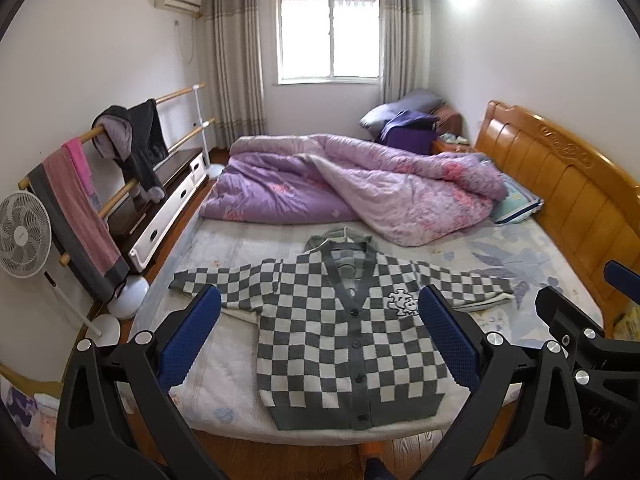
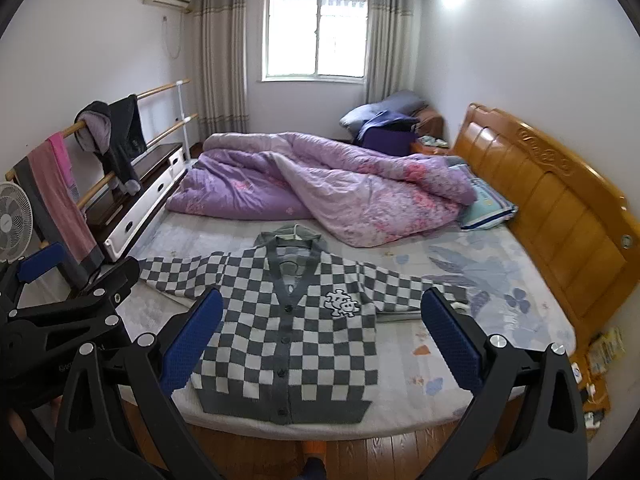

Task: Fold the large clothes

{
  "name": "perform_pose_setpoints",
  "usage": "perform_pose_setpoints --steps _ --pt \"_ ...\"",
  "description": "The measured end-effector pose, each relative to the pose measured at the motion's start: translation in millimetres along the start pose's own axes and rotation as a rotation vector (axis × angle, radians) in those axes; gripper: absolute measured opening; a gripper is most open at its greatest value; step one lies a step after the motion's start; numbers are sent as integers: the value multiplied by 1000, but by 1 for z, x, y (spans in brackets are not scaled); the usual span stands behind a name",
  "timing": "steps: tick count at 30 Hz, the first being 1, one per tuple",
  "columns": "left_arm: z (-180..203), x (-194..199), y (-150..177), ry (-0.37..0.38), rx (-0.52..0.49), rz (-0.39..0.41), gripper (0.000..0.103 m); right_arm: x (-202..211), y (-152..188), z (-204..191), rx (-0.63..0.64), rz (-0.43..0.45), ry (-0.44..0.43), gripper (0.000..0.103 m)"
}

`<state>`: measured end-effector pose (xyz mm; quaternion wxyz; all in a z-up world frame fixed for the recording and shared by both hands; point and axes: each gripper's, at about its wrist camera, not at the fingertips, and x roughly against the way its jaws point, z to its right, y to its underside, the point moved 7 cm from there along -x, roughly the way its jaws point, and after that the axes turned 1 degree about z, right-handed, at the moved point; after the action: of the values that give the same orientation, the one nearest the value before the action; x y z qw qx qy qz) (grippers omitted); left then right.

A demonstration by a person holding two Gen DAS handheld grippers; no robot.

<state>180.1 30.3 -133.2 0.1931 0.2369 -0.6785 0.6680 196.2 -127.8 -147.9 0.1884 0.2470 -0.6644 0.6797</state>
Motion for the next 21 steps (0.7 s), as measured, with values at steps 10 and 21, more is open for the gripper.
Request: perform_pose_setpoints --steps 10,21 --pt "17 -145 -45 -60 -19 -117 98 -141 -49 12 83 -99 -101 96" --pt "-38 -296 -25 -80 68 -309 98 -281 -57 -39 191 -230 -216 96"
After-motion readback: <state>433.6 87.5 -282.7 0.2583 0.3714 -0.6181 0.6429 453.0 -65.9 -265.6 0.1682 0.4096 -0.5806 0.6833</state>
